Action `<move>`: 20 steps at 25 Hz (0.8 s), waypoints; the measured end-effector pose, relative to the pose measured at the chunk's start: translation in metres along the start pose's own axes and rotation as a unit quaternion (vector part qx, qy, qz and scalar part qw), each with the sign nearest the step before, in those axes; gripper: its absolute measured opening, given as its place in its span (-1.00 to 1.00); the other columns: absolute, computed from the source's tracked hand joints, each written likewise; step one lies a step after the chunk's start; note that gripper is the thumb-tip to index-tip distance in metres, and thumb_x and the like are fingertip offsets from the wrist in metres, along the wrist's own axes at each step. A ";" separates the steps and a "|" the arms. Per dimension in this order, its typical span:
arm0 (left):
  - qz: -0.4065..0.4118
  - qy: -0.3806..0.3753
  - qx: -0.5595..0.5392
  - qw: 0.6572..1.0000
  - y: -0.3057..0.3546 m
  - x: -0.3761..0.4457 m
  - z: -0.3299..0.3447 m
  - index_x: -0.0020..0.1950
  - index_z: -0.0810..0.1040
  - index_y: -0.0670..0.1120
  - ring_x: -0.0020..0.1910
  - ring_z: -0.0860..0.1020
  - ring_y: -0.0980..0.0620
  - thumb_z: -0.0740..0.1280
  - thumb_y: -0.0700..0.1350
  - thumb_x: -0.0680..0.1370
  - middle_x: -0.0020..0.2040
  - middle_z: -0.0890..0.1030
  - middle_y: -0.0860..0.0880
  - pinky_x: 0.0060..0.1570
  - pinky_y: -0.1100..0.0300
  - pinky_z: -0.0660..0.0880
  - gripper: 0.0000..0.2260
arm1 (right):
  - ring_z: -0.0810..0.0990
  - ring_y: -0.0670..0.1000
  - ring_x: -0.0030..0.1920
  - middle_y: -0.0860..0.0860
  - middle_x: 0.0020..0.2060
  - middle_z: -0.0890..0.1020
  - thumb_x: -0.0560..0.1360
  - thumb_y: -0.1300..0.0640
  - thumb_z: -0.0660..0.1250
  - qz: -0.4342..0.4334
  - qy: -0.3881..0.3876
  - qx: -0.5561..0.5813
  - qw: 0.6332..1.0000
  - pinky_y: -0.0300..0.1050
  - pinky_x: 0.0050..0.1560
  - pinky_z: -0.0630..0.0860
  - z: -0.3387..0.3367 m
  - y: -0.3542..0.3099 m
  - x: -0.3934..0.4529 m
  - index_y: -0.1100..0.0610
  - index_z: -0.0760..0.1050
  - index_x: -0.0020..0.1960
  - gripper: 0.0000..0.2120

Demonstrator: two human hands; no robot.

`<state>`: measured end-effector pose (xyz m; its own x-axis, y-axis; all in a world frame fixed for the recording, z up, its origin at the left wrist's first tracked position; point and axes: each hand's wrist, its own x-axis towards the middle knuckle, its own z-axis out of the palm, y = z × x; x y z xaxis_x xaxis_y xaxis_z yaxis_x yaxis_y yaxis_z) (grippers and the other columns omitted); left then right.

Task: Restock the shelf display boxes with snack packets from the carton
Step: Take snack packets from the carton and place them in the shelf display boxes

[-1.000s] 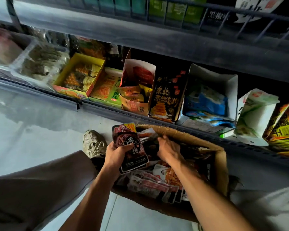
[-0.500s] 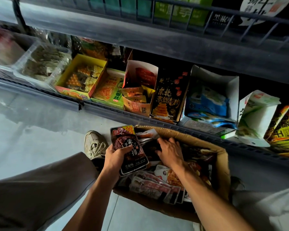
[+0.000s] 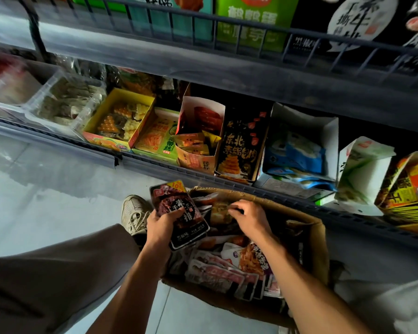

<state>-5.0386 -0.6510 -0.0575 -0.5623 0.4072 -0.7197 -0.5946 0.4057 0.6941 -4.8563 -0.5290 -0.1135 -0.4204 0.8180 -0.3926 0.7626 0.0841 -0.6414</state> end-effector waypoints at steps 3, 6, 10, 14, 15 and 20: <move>-0.008 0.036 -0.060 0.998 0.006 -0.008 0.003 0.16 0.51 -0.17 -0.09 0.65 -0.26 0.43 -0.28 0.48 -0.05 0.65 -0.24 -0.01 -0.10 0.60 -0.72 | 0.61 -0.10 -0.05 -0.12 -0.13 0.65 0.54 0.01 0.40 0.039 0.046 0.119 0.991 -0.30 -0.16 0.45 -0.045 -0.003 -0.016 0.01 0.63 -0.03 -0.91; 0.000 0.039 -0.090 0.995 0.011 -0.027 0.009 0.14 0.47 -0.15 -0.17 0.63 -0.21 0.40 -0.29 0.49 -0.11 0.62 -0.21 -0.09 -0.05 0.59 -0.74 | 0.51 -0.24 -0.36 -0.19 -0.42 0.57 0.54 0.05 0.42 0.040 0.076 0.195 0.977 -0.39 -0.37 0.37 -0.092 -0.011 -0.042 0.00 0.59 -0.18 -0.88; 0.018 0.005 -0.051 0.999 0.019 -0.048 0.023 0.08 0.50 -0.19 -0.13 0.65 -0.25 0.43 -0.26 0.47 -0.09 0.64 -0.24 0.00 -0.19 0.60 -0.78 | 0.66 -0.12 -0.19 -0.09 -0.26 0.73 0.51 0.16 0.44 0.030 0.119 0.344 0.931 -0.30 -0.12 0.53 -0.133 -0.008 -0.076 0.07 0.68 -0.15 -0.92; 0.032 -0.031 0.007 0.999 0.017 -0.066 0.034 0.00 0.53 -0.15 -0.14 0.66 -0.25 0.45 -0.25 0.46 -0.09 0.65 -0.24 -0.07 -0.16 0.62 -0.83 | 0.68 0.00 -0.07 0.07 -0.14 0.74 0.50 0.23 0.43 0.053 0.112 0.431 0.894 -0.15 0.07 0.53 -0.155 0.004 -0.099 0.18 0.69 -0.08 -0.94; 0.037 -0.038 0.016 0.998 0.016 -0.069 0.036 0.02 0.52 -0.15 -0.14 0.65 -0.24 0.44 -0.26 0.47 -0.09 0.64 -0.23 -0.07 -0.11 0.61 -0.82 | 0.67 0.01 -0.08 0.06 -0.17 0.74 0.50 0.24 0.43 0.067 0.118 0.458 0.878 -0.13 0.07 0.53 -0.155 0.009 -0.103 0.18 0.68 -0.10 -0.95; 0.069 -0.076 0.107 0.989 0.013 -0.076 0.040 0.01 0.51 -0.15 -0.24 0.61 -0.12 0.42 -0.33 0.48 -0.17 0.62 -0.15 -0.10 0.04 0.57 -0.83 | 0.61 -0.03 -0.11 0.04 -0.12 0.70 0.49 0.19 0.46 0.150 0.174 0.411 0.882 -0.19 -0.05 0.47 -0.132 0.027 -0.110 0.19 0.66 -0.08 -0.94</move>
<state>-4.9804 -0.6446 0.0068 -0.5266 0.5823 -0.6194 -0.3745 0.4952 0.7839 -4.7249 -0.5414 -0.0007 0.0254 0.8710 -0.4907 0.1388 -0.4892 -0.8611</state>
